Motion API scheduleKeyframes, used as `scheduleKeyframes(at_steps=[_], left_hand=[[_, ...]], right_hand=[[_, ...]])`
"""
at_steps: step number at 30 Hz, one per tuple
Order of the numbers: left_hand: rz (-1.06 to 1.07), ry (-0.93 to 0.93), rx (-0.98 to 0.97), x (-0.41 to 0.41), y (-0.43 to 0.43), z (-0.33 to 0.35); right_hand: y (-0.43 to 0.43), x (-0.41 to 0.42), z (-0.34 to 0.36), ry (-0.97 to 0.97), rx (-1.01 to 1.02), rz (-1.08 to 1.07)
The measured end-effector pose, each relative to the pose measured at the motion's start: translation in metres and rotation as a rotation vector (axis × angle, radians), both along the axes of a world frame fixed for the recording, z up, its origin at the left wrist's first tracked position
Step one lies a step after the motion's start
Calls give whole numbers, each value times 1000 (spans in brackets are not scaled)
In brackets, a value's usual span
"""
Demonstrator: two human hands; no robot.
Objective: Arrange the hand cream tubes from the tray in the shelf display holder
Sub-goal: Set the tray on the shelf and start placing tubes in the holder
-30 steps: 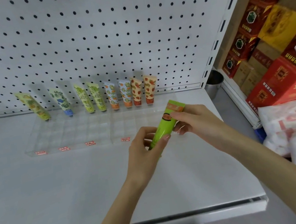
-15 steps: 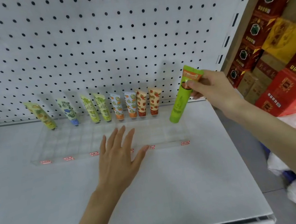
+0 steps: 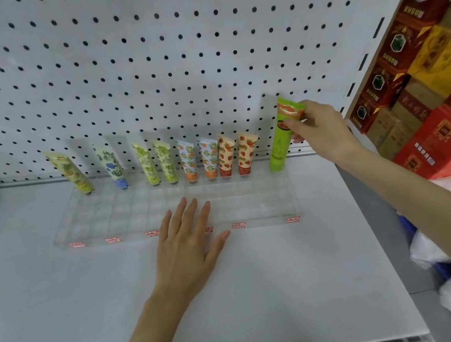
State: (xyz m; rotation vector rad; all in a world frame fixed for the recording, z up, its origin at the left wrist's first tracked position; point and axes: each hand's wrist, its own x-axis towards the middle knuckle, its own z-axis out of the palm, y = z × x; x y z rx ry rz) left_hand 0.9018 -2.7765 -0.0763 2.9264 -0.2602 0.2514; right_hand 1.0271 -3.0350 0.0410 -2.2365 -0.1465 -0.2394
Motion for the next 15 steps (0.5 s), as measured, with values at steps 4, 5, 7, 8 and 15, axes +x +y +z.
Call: scheduleKeyframes(at_steps=[4,5,7,8,15], left_hand=[[1,-9,-11,-1,-1,0],[0,-10,-10,-1,-1,0],[-2,-12,-18,-1,0,0],[-2,-12,-21,-1,0,0],[6,-14,-38,-1,-2,0]], right_hand=[[-2,1,-10,41,24,18],[-2,1,-9,45,23,26],[-2,0,-8,50,16,50],[-2,-1,-7,48,4,62],[-8,3,-5,95,-59,106]])
